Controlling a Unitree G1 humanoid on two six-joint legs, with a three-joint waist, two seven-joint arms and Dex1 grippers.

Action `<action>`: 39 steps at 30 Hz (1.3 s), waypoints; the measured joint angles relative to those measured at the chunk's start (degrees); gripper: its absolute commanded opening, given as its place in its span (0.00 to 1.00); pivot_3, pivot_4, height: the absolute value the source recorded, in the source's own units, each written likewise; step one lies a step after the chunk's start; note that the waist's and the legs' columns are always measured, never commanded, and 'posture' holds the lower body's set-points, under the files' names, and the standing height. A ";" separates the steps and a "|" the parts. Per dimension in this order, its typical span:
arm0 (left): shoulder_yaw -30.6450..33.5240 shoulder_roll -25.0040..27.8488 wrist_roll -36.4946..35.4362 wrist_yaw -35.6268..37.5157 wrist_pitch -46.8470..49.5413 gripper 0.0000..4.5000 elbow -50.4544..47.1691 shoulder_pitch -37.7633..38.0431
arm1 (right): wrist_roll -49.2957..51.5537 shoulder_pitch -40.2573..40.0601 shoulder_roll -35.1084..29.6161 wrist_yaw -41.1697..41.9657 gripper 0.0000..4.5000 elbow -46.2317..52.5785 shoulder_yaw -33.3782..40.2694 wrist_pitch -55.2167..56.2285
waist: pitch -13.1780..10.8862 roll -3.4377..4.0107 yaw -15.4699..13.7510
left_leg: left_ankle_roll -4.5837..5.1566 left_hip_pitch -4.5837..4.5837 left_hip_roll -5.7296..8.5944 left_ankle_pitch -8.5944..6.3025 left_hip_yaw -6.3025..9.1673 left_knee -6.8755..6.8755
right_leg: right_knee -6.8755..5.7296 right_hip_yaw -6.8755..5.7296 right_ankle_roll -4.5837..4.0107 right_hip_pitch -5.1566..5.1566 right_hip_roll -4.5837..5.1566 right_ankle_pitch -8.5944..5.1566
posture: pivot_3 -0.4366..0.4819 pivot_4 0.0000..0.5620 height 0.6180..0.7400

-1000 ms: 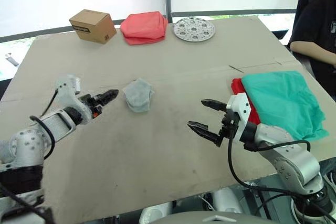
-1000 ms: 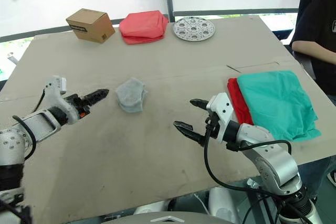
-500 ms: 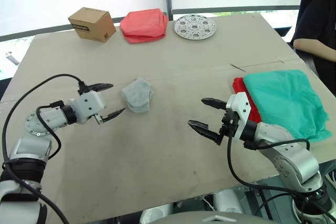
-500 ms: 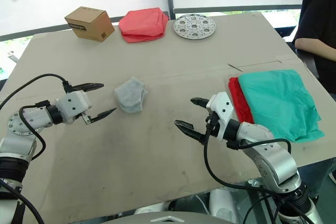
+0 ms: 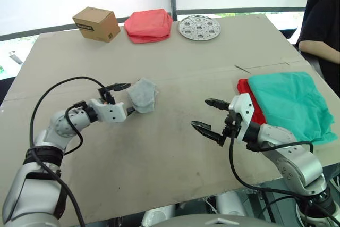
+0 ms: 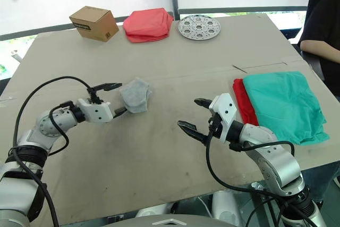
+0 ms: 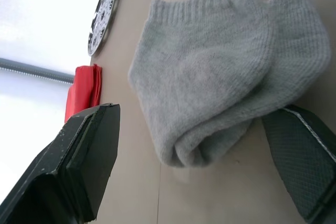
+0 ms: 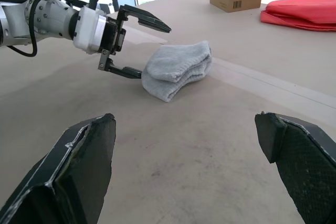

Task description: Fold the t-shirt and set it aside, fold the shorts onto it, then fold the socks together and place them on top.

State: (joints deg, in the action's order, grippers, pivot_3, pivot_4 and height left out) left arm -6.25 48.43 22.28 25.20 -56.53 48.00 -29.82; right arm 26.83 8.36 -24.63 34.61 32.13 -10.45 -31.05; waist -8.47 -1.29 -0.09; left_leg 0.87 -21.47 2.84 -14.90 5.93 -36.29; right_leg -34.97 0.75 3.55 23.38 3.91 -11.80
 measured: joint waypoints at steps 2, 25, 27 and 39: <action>-1.68 -0.62 3.44 -2.82 2.33 0.73 0.48 -1.20 | -0.12 0.01 0.03 -0.09 1.00 0.00 -0.02 0.00 | 0.01 -0.01 0.05 | 0.00 0.00 0.04 0.00 0.01 -0.03 | -0.02 -0.01 0.01 -0.01 -0.02 0.01 | 0.48 0.27 1.00; -4.76 -6.28 -25.72 30.17 30.02 0.01 -35.67 15.45 | 1.01 0.30 1.21 -0.34 1.00 0.39 0.18 -2.01 | 0.08 0.33 0.56 | 0.18 0.53 -0.01 -0.11 0.08 -0.04 | 0.07 0.03 0.03 -0.63 0.12 -0.01 | 0.48 0.27 1.00; -5.53 -6.40 -24.51 30.07 31.92 0.19 -37.51 15.49 | 2.20 1.50 1.47 -0.87 1.00 0.16 0.21 -4.03 | 0.08 0.33 0.71 | 0.19 0.62 -0.03 -0.11 0.06 -0.06 | 0.06 0.04 0.08 -0.68 0.07 -0.05 | 0.48 0.27 1.00; 9.53 0.01 -40.74 31.93 52.23 0.65 -55.95 31.28 | -1.70 18.47 8.61 -4.22 1.00 -15.92 -6.20 -13.58 | 0.03 0.37 2.28 | 0.16 0.61 -0.22 -0.12 -0.01 0.09 | 0.03 0.16 -0.02 -0.46 -0.11 -0.01 | 0.48 0.27 1.00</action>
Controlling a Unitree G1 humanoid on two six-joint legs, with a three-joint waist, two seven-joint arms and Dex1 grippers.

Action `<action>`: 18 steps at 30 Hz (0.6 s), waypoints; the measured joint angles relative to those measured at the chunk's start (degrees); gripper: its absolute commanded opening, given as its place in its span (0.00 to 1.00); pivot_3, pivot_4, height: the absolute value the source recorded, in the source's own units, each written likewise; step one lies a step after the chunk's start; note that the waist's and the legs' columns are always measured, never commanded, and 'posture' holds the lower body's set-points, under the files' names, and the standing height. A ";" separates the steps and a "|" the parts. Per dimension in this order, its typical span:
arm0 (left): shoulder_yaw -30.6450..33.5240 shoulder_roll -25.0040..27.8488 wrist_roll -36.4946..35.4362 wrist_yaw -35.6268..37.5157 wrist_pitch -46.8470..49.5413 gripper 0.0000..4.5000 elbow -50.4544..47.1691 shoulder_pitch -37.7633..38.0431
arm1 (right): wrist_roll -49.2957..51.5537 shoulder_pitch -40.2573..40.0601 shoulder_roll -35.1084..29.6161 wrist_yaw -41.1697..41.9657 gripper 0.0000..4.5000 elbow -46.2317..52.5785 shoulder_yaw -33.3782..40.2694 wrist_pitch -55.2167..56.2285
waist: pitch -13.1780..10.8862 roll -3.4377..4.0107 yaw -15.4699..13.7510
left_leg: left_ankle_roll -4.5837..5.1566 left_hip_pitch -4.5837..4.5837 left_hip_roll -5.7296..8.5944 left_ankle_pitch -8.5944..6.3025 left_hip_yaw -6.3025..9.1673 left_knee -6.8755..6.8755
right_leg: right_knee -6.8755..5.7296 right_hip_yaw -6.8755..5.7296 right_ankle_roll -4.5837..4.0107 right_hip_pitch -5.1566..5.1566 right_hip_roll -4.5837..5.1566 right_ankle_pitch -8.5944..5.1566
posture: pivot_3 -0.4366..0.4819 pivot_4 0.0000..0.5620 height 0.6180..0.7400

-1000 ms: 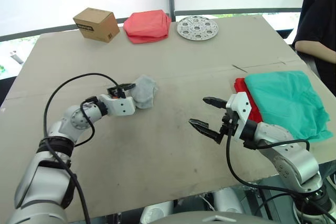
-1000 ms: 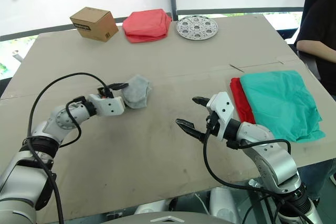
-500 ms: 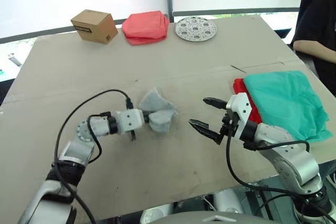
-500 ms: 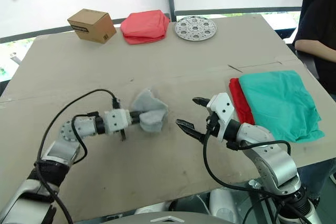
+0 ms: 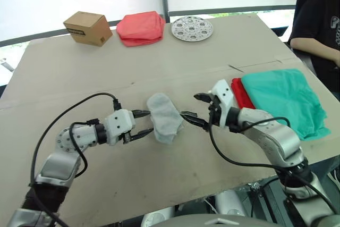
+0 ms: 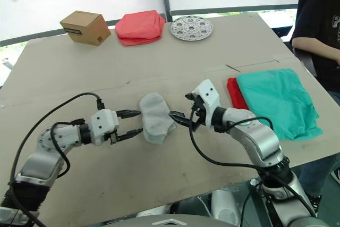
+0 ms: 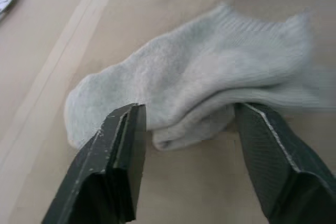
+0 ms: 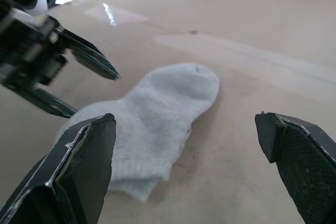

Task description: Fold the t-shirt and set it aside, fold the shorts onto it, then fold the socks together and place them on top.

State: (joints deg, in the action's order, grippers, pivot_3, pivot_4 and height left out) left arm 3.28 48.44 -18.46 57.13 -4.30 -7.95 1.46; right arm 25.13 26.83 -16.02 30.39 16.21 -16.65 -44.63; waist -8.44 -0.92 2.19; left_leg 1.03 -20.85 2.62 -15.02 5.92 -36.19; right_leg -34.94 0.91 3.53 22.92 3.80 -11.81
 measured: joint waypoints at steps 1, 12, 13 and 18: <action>2.09 0.57 -1.59 0.02 2.52 0.65 -1.88 3.34 | -0.29 2.01 2.37 -0.35 1.00 -3.20 -1.02 -0.59 | -0.01 0.01 0.16 | 0.00 0.01 0.00 0.00 -0.02 0.01 | -0.01 0.03 0.00 0.01 0.00 0.00 | 0.48 0.27 1.00; 8.36 -6.97 -3.51 -8.81 11.91 0.65 -6.50 14.06 | -7.93 5.93 5.64 5.58 1.00 -23.29 -5.20 9.57 | -0.06 0.09 -0.72 | -0.01 0.00 0.07 0.00 -0.09 -0.05 | -0.03 0.06 -0.01 0.05 -0.02 0.02 | 0.48 0.27 1.00; 8.49 -7.24 -3.52 -8.89 12.12 0.65 -7.09 14.96 | -9.05 6.33 5.07 7.16 1.00 -23.72 -5.67 12.72 | -0.07 0.09 -0.50 | -0.01 -0.01 0.07 0.00 -0.11 -0.03 | -0.02 0.08 -0.01 0.06 -0.02 0.02 | 0.48 0.27 1.00; 11.81 -7.66 -3.64 -9.48 13.26 0.65 -9.59 20.64 | -9.78 10.26 3.53 18.12 1.00 -24.15 -6.69 19.89 | -0.07 0.11 0.20 | -0.01 0.02 0.02 0.00 -0.15 -0.02 | -0.03 0.13 -0.01 0.06 -0.02 0.02 | 0.48 0.27 1.00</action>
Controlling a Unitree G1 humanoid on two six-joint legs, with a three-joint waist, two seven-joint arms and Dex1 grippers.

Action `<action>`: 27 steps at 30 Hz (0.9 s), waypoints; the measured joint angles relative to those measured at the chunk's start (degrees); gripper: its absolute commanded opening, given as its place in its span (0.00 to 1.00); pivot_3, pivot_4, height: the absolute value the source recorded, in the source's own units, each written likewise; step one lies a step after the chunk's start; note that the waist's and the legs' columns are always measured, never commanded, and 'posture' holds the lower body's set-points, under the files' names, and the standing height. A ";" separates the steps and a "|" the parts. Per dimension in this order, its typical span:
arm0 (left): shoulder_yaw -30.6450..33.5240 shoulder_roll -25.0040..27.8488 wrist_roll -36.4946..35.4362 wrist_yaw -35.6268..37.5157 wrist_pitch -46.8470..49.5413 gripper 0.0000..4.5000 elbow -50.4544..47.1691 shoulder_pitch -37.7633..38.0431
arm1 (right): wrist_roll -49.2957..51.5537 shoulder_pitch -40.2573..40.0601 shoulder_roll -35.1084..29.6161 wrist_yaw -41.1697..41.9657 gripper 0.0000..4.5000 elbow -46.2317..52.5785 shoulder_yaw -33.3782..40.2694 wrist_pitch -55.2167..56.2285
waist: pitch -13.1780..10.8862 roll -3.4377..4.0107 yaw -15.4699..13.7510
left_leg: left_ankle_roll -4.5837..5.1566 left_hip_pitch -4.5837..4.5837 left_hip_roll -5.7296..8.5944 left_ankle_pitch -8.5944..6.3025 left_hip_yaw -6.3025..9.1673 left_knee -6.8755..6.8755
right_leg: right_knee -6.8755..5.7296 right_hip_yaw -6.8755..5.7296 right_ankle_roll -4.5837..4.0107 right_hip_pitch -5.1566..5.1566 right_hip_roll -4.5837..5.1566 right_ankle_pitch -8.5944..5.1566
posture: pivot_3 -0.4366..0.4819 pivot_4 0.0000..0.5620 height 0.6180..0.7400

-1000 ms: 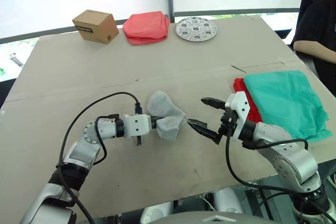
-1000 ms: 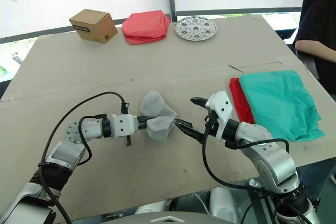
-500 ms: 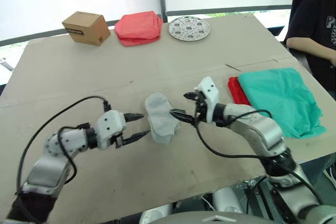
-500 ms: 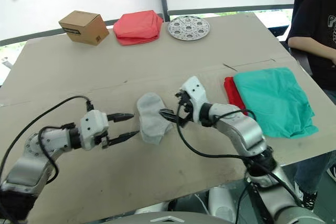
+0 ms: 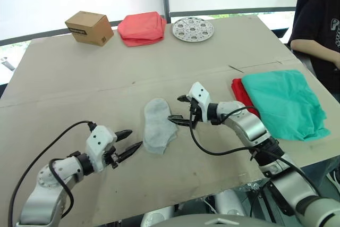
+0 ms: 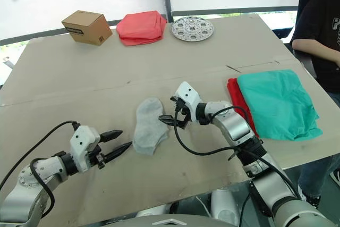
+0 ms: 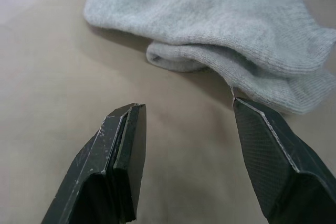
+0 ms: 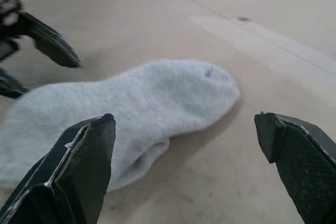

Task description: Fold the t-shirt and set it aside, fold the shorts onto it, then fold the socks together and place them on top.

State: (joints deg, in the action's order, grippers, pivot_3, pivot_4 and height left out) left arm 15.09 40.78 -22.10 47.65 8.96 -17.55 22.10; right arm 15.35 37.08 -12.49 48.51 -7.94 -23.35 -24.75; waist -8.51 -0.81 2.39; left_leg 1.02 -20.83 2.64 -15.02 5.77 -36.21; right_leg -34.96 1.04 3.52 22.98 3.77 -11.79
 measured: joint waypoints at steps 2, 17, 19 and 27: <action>1.09 -0.38 0.00 -0.30 0.03 0.65 -0.11 1.09 | 0.25 1.12 -0.30 2.62 1.00 -0.05 -0.10 0.14 | 0.00 0.00 -0.02 | 0.00 0.00 -0.01 0.00 0.01 0.00 | 0.01 -0.01 0.00 0.00 0.00 0.00 | 0.48 0.27 1.00; 9.39 1.72 -6.59 5.70 5.26 0.97 -9.17 12.57 | -8.98 12.56 10.50 10.00 1.00 -20.09 -5.23 9.98 | -0.03 0.04 0.03 | -0.02 -0.02 -0.01 -0.01 0.00 0.05 | 0.02 0.00 -0.28 0.04 -0.03 -0.09 | 0.48 0.27 1.00; 9.20 1.67 -4.18 5.91 3.55 0.97 -8.71 12.86 | -10.79 13.40 11.34 11.51 1.00 -21.24 -6.47 13.98 | -0.03 0.05 0.06 | -0.03 -0.01 0.00 -0.01 -0.02 0.05 | 0.01 0.00 -0.28 0.05 -0.05 -0.09 | 0.48 0.27 1.00; 9.03 0.16 -1.87 5.71 2.46 0.97 -9.03 13.79 | -17.76 16.56 16.93 13.69 1.00 -35.20 -11.57 21.77 | -0.03 0.04 0.16 | -0.06 0.05 -0.02 -0.02 -0.06 0.08 | -0.02 0.07 -0.29 0.06 -0.07 -0.09 | 0.48 0.27 1.00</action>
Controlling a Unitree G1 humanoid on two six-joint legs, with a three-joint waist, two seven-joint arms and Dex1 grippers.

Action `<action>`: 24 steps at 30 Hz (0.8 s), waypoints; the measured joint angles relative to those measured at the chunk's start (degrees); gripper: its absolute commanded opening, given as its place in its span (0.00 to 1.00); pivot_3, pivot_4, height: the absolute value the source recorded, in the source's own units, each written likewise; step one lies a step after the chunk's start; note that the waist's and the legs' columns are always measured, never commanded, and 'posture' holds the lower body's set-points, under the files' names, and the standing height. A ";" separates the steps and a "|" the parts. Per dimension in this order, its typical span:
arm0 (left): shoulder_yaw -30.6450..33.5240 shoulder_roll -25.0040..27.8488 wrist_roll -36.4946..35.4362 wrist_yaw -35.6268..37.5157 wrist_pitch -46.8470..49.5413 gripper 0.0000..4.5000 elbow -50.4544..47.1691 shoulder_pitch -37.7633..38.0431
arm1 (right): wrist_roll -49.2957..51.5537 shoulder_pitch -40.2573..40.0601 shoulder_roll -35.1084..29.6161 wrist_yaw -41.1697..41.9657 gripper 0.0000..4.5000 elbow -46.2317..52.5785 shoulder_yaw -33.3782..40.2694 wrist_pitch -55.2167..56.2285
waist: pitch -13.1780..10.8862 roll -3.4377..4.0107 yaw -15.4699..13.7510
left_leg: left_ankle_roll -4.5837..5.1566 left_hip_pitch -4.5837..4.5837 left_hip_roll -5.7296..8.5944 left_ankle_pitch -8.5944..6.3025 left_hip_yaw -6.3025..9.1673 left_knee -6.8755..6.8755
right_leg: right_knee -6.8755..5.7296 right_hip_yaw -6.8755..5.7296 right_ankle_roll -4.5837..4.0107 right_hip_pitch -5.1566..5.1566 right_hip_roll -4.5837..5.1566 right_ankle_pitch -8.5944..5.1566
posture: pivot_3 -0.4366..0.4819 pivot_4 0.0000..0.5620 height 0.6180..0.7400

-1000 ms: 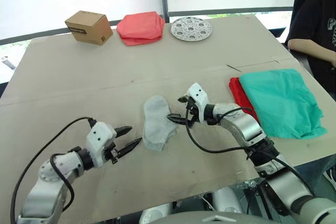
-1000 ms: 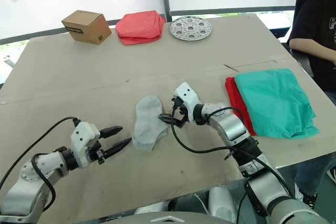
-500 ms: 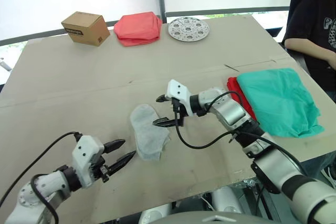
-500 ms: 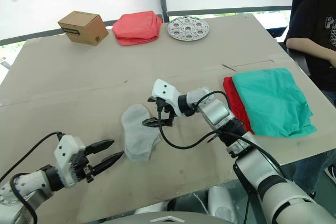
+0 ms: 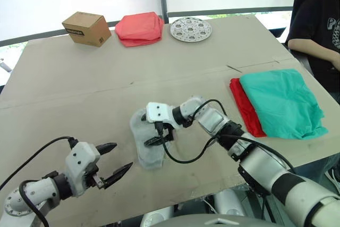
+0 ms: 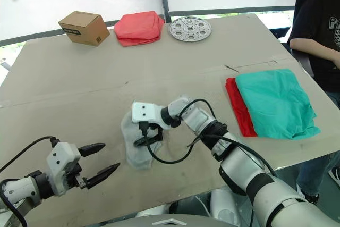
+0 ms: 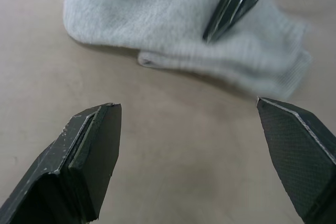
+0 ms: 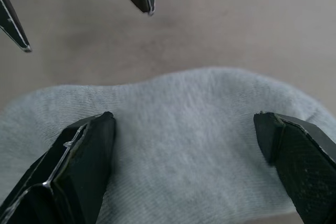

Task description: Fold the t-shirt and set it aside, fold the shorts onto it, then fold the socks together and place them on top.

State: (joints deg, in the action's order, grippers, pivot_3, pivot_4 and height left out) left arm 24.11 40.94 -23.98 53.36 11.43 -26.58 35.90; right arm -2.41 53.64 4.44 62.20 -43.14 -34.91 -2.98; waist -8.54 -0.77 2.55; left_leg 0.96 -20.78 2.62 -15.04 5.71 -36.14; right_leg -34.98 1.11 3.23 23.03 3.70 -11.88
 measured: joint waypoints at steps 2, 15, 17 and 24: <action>0.26 0.05 -0.02 0.69 -0.01 0.97 -0.15 0.56 | -0.94 2.91 1.14 0.06 1.00 -4.77 0.22 0.84 | 0.01 0.00 0.02 | 0.00 0.06 -0.01 0.00 0.01 0.05 | -0.01 0.00 -0.01 -0.01 -0.02 0.00 | 0.48 0.27 1.00; 1.85 -1.13 0.39 0.84 -0.71 1.00 -1.14 0.09 | -1.88 7.97 2.22 11.84 0.26 -13.39 1.67 -3.04 | 0.09 0.15 -0.22 | -0.01 0.07 0.04 0.00 0.04 0.04 | -0.01 -0.01 -0.01 -0.05 0.00 0.00 | 0.48 0.27 1.00; 1.01 -1.79 1.02 0.37 -1.13 1.00 -1.14 -0.34 | -1.89 7.95 1.82 13.19 0.09 -13.29 1.72 -3.06 | 0.17 0.28 -0.27 | 0.00 0.08 0.06 0.00 0.05 0.04 | -0.01 -0.01 -0.01 -0.06 0.01 0.00 | 0.48 0.27 1.00; -0.42 -3.33 1.19 -1.15 -1.31 1.00 -0.08 -5.26 | 5.68 -0.47 -7.93 17.10 0.01 6.65 9.80 -22.81 | 0.21 0.22 -1.30 | 0.00 -0.12 0.10 0.01 0.20 -0.11 | 0.01 -0.11 0.04 -0.05 0.06 0.04 | 0.48 0.27 1.00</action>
State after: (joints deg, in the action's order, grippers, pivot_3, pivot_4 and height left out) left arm 23.69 37.61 -22.79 52.21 10.12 -26.66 30.64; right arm 3.28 53.16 -3.49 79.30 -36.49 -25.11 -25.79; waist -8.34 -0.55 1.25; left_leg 0.96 -20.90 2.72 -15.04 5.91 -36.25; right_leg -34.97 1.00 3.27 22.99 3.76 -11.83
